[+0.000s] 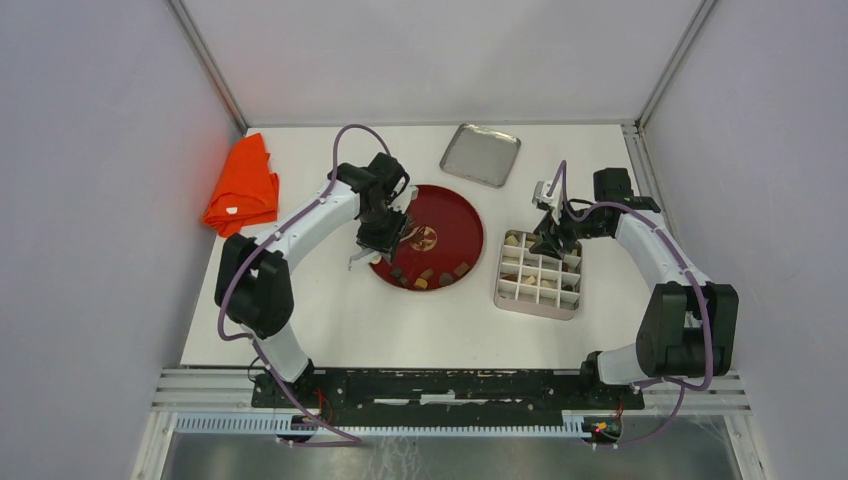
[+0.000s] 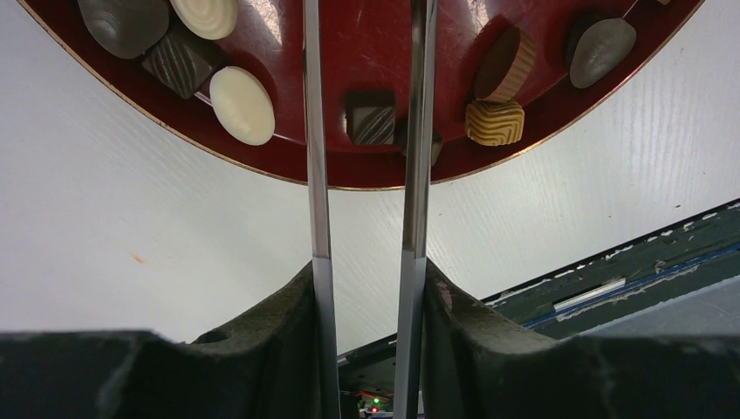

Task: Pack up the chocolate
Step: Pick up the fake chocolate from the plate.

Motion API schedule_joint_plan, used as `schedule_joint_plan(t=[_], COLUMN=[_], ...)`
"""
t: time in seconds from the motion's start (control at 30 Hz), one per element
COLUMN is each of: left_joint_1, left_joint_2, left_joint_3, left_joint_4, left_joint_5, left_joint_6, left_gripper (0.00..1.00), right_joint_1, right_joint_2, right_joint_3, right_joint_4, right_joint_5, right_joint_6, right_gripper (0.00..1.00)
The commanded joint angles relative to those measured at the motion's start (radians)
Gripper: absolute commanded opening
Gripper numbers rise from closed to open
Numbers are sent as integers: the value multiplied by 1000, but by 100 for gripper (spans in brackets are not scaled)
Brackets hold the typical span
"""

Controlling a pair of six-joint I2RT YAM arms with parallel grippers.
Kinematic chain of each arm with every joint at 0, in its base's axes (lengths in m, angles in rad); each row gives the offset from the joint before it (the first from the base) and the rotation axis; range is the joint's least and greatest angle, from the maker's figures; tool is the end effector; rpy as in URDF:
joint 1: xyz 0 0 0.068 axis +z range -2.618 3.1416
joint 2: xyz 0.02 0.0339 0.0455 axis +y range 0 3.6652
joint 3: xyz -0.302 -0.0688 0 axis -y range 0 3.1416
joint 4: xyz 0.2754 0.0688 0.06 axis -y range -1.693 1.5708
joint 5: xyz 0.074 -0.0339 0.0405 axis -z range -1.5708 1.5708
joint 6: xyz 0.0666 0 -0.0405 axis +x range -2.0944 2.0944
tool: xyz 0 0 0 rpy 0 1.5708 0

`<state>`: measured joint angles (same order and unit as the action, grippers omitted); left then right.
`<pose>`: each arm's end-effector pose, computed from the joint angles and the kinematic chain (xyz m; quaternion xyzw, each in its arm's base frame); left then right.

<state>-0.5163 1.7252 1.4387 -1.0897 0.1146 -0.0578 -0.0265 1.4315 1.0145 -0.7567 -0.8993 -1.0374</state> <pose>0.3221 -0.1916 0.2541 0.2312 0.9664 -0.0821 0.0769 0.3001 0.0442 0.2494 -0.5025 0.7310 0.2771 0.3692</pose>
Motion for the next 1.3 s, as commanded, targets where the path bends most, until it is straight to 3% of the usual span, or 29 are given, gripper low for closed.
schedule_joint_plan(t=[0.0, 0.6, 0.8, 0.97, 1.27], left_joint_1=[-1, -12, -13, -13, -13], left_joint_2=[-11, 31, 39, 33, -35], left_joint_3=[10, -1, -2, 15, 7], left_joint_4=[9, 0, -6, -6, 30], left_joint_5=[7, 20, 25, 18, 17], left_joint_6=[-17, -34, -35, -40, -48], left_gripper=[45, 40, 31, 2, 2], right_joint_1=[-3, -3, -3, -3, -3], right_joint_2=[-19, -23, -24, -26, -27], right_joint_3=[25, 28, 29, 30, 30], right_joint_4=[-9, -21, -20, -22, -23], right_joint_5=[-27, -27, -26, -26, -27], right_joint_6=[-18, -30, -31, -33, -32], right_gripper=[54, 54, 54, 54, 54])
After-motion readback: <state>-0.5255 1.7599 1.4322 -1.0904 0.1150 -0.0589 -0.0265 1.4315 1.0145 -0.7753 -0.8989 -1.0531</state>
